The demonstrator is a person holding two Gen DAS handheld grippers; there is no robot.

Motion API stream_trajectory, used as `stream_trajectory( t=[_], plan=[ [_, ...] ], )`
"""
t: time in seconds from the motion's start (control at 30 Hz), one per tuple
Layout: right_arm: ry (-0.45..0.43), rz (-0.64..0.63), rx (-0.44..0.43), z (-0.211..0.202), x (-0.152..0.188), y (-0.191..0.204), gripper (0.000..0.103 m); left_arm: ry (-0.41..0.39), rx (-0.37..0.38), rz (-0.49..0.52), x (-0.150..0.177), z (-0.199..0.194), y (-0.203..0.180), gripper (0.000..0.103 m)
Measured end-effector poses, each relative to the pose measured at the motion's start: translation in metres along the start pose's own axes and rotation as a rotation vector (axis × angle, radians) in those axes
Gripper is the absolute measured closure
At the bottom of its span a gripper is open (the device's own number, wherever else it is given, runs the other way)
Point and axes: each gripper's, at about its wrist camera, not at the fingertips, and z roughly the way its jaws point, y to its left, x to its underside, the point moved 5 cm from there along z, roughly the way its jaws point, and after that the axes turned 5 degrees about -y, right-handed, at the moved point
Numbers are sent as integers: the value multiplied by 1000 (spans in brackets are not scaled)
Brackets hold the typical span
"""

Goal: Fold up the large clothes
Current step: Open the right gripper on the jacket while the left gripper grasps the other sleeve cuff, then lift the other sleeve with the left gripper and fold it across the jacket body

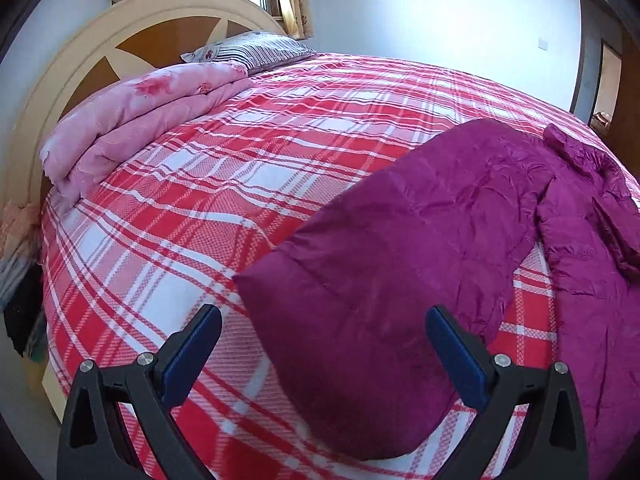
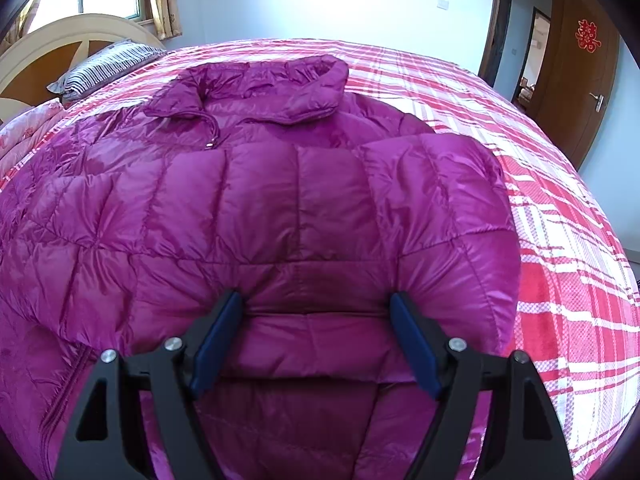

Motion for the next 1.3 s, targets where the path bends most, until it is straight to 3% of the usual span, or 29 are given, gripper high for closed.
stream_trajectory(
  t=[0.07,0.2,0.33,0.93,1.1,1.3],
  plan=[
    [0,-1,0,0,0,0,23,-9,1,-2,2,0,-4,7],
    [-2,-5,1,0,0,0,23,-20,-40,46,3,-3,-7,73],
    [-2,-5,1,0,0,0,23,-73,-21,52,-5,-19,-7,88],
    [-5,-6,0,-1,-1,0,23,-343,134,91,-114,-121,-56,95],
    [-6,-8,2,-2,0,0,23,-413,215,143,-143,-154,-96,96],
    [-7,-9,3,-2,-1,0,23,-451,326,234,-151,-187,-165,96]
  ],
)
